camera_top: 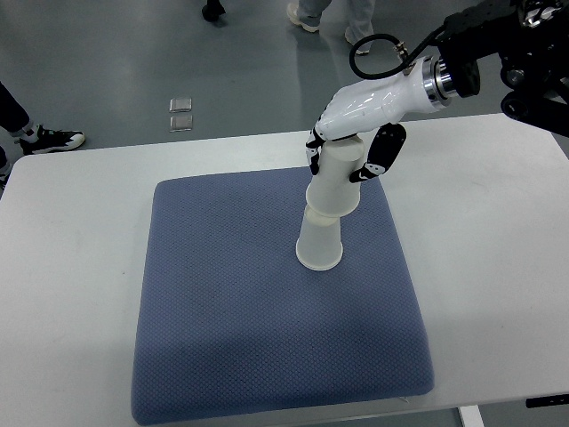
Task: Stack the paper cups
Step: 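Lift the cup and lower it onto the upside-down cup on the pad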
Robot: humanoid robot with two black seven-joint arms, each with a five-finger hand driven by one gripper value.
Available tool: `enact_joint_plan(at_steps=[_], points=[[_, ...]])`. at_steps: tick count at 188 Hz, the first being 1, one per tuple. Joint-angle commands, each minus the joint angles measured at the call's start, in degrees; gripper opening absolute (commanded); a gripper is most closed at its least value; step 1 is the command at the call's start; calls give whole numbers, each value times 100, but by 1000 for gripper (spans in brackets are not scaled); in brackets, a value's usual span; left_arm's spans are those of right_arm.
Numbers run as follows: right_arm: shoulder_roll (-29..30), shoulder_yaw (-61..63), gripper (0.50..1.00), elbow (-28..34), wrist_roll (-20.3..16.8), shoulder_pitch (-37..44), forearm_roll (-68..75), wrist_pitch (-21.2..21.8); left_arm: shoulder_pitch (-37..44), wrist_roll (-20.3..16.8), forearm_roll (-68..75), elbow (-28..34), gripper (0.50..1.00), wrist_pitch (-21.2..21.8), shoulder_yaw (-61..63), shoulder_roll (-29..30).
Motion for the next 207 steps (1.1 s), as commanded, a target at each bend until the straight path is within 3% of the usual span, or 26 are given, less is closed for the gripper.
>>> enact_joint_plan(at_steps=[1, 207], points=[[93, -2, 654, 1, 5, -9, 15, 22, 1, -1, 0, -4, 1000, 0, 0, 0], [357, -2, 660, -315, -30, -396, -65, -57, 1, -1, 0, -4, 1000, 0, 0, 0]])
